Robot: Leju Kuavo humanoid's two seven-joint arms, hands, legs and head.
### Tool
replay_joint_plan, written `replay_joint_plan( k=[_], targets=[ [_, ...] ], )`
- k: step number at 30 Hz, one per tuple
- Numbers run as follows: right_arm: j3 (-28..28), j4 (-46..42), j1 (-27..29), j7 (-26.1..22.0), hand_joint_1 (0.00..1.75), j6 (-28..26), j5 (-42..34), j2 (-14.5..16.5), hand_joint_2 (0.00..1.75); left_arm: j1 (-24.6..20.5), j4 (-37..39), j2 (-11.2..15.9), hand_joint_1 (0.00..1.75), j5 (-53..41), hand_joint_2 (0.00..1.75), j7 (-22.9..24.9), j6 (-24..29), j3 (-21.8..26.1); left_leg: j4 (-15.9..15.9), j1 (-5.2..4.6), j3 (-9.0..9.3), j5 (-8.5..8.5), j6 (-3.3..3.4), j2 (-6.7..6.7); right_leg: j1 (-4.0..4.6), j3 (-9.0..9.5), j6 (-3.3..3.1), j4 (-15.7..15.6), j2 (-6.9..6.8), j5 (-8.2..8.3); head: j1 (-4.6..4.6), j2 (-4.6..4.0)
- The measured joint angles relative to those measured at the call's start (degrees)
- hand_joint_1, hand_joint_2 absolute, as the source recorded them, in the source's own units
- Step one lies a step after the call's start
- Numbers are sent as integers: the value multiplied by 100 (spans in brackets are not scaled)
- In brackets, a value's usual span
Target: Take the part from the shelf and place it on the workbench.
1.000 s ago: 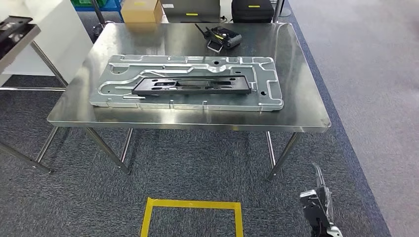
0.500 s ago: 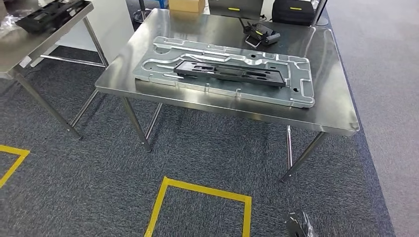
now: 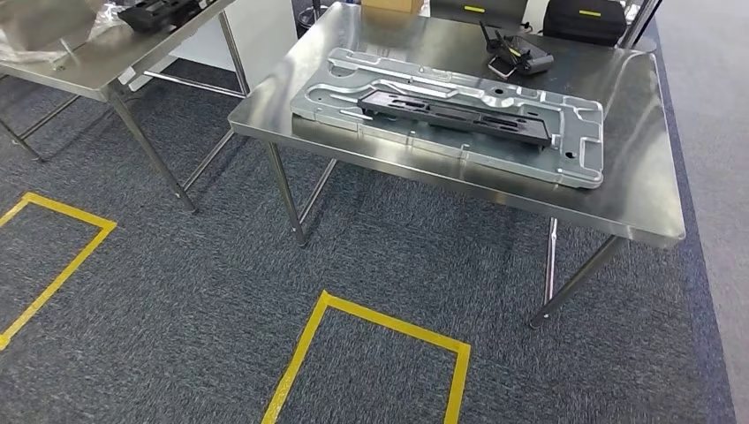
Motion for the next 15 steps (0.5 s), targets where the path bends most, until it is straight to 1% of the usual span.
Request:
replay_joint_plan(
  k=[1,2,3,4,5,6,7,8,9,10,11,12,13,14,15],
  targets=[
    [0,29,21,181,0,90,21,12,0,-2,-1,-1,0,0,0,10,13,-6,339,19,-115,-275,-42,121,11,-38,-16,1,-74,30,-1,0],
    [0,55,48,362,0,179,40,24,0,-3,-1,-2,0,0,0,23,30,-14,731,47,-229,-516,-88,196,15,-79,-23,5,-152,55,-1,0],
    [1,82,76,533,0,271,62,38,0,-1,-1,-2,0,1,0,34,52,-23,1082,75,-314,-653,-130,236,18,-119,-11,13,-234,76,-1,0],
    [1,103,95,686,0,365,81,50,0,2,-1,-2,0,1,0,46,78,-32,1289,101,-329,-668,-167,262,16,-157,3,27,-318,94,-2,0],
    [2,119,105,806,0,451,94,63,0,7,-1,-2,0,1,0,60,103,-39,1276,125,-238,-580,-195,287,11,-192,17,46,-394,107,-2,0],
    [4,133,107,897,0,549,102,80,0,12,-1,-2,0,-4,0,74,124,-43,1031,144,-28,-443,-214,325,5,-223,33,70,-464,113,-2,0],
    [8,142,105,969,0,658,106,97,0,14,-1,-2,0,-14,0,88,141,-48,605,155,273,-338,-220,408,0,-240,53,97,-531,112,-2,0],
    [12,150,108,1025,0,768,109,110,0,10,-1,-1,0,-28,0,98,151,-54,171,143,564,-291,-203,505,1,-255,81,122,-588,105,-2,0],
    [18,160,110,1062,0,889,112,127,0,7,-1,1,0,-45,0,107,157,-62,-158,122,769,-278,-167,587,6,-260,116,141,-644,100,-1,0],
    [22,167,109,1082,0,1017,112,137,0,7,0,4,0,-63,0,115,159,-72,-347,98,873,-309,-115,644,14,-260,154,155,-691,97,-1,0],
    [25,173,101,1090,0,1160,108,147,0,12,1,9,0,-85,0,122,156,-80,-389,72,873,-332,-56,641,21,-259,190,156,-735,101,0,0],
    [26,178,86,1087,0,1313,103,156,0,22,0,14,0,-103,0,127,148,-88,-406,75,851,-323,4,602,29,-249,227,155,-779,103,1,0],
    [26,179,73,1077,0,1468,98,160,0,29,0,17,0,-127,0,132,131,-100,-441,86,850,-310,58,559,23,-249,261,177,-749,79,1,0],
    [26,182,65,1065,0,1615,95,167,0,34,0,23,0,-151,0,134,110,-117,-470,97,843,-278,107,515,15,-285,290,267,-644,-2,1,0],
    [26,187,68,1053,0,1737,94,174,0,32,-1,28,0,-170,0,135,87,-140,-499,107,836,-243,153,470,5,-378,314,471,-496,-152,1,0]
  ],
)
